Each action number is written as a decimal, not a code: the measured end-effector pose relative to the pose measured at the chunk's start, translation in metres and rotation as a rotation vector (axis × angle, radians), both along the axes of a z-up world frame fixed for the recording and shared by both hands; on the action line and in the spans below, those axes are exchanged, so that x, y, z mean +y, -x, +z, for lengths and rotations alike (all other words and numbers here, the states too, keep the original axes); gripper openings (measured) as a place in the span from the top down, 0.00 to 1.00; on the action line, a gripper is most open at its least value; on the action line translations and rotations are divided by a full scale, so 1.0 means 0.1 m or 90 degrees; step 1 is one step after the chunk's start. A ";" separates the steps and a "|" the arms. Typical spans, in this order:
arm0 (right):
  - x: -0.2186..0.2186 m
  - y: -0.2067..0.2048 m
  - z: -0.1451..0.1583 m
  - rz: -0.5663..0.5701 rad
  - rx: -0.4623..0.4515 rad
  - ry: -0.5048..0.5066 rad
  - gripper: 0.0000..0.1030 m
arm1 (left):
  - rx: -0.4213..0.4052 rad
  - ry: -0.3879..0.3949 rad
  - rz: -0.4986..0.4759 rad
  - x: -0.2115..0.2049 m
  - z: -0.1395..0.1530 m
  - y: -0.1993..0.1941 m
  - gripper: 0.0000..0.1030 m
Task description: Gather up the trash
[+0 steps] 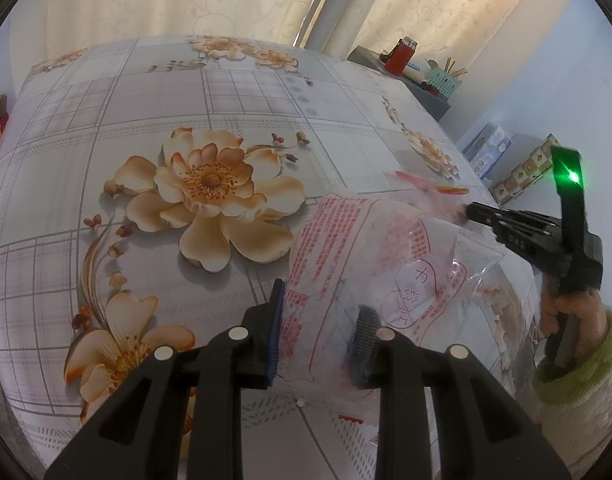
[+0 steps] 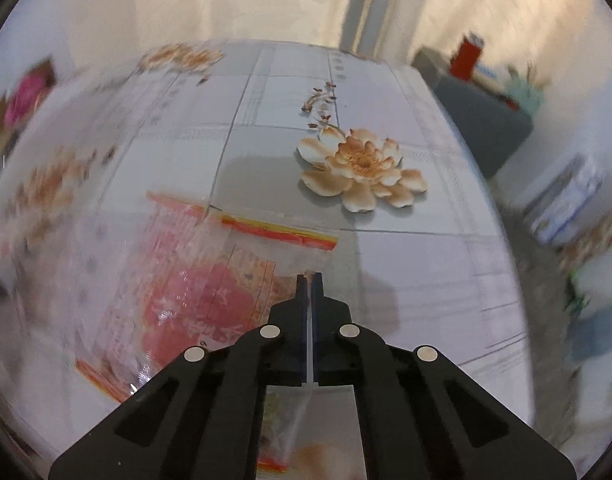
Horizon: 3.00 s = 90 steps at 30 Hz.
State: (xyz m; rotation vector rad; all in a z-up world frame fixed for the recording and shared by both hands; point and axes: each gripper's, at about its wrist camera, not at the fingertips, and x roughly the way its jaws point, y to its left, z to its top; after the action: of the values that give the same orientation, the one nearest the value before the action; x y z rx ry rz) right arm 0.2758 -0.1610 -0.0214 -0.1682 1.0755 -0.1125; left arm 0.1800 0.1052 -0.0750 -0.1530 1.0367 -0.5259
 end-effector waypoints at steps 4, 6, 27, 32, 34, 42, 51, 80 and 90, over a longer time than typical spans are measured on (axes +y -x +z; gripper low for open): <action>-0.08 0.19 0.05 0.053 0.000 0.017 0.90 | 0.000 -0.001 0.001 0.00 0.01 0.01 0.75; -0.18 0.25 0.10 0.036 -0.006 0.003 0.60 | -0.001 -0.002 0.002 0.00 0.01 0.01 0.75; 0.09 0.69 -0.11 -0.073 -0.009 -0.159 0.41 | 0.000 -0.005 0.015 -0.01 0.01 0.08 0.75; 0.13 0.70 -0.10 -0.071 -0.020 -0.125 0.77 | -0.005 -0.011 0.016 -0.02 0.01 0.09 0.75; 0.11 0.71 -0.09 -0.075 -0.022 -0.110 0.86 | -0.009 -0.015 0.017 -0.04 0.02 0.10 0.75; -0.04 0.82 -0.06 -0.099 -0.037 -0.148 0.98 | -0.012 -0.010 -0.001 -0.11 0.07 0.18 0.50; -0.28 1.08 0.01 -0.141 -0.058 -0.180 0.99 | -0.011 -0.034 -0.017 -0.20 0.11 0.23 0.26; -0.42 1.30 0.11 -0.162 -0.105 -0.237 0.99 | -0.155 -0.224 -0.030 -0.76 0.23 0.37 0.72; -0.40 1.32 0.21 -0.158 -0.119 -0.232 0.99 | -0.194 -0.220 -0.033 -0.77 0.41 0.47 0.72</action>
State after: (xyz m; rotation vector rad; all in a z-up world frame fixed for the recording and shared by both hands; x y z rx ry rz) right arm 0.1436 -0.2006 -0.0001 0.3004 0.9100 -0.1498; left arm 0.1327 0.0283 -0.0338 0.2539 0.8199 -0.3950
